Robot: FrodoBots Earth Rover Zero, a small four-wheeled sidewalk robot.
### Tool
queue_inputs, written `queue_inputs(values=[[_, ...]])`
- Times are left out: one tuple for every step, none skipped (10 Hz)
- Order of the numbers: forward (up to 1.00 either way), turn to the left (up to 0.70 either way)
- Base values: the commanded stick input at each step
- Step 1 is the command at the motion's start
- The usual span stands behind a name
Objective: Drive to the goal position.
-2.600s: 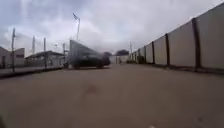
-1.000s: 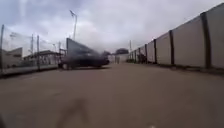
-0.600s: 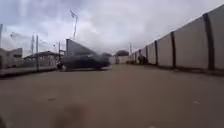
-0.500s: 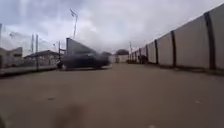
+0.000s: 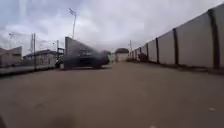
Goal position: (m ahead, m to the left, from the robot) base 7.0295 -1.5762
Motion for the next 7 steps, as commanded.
queue_inputs(values=[[0.50, 0.00], [0.50, 0.00], [0.50, 0.00], [0.50, 0.00], [0.50, 0.00], [0.50, 0.00], [0.50, 0.00]])
